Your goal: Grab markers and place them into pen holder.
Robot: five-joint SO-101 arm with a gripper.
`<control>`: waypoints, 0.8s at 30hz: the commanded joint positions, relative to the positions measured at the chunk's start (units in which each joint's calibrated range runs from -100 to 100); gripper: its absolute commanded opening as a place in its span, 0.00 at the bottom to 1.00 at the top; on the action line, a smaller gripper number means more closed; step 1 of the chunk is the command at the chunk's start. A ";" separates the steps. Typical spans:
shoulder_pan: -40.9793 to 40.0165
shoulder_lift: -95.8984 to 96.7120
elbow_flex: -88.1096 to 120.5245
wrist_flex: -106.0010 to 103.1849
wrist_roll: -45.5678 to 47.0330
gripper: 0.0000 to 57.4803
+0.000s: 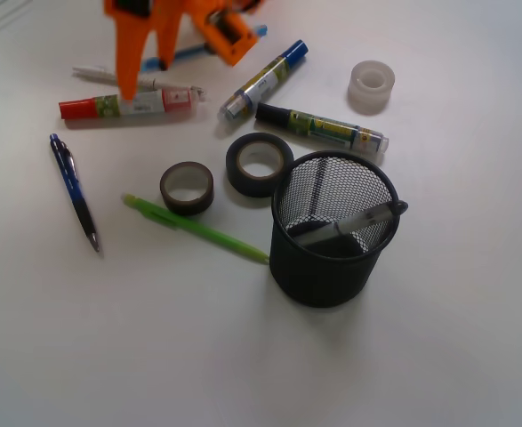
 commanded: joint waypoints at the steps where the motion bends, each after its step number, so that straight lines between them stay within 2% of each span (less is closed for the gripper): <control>1: 2.21 10.95 -8.05 -0.11 4.93 0.49; 10: 10.96 9.67 -2.89 -2.82 10.94 0.49; 19: 7.52 3.38 14.87 -13.67 11.33 0.49; 24: 6.47 4.15 17.68 -16.90 11.33 0.49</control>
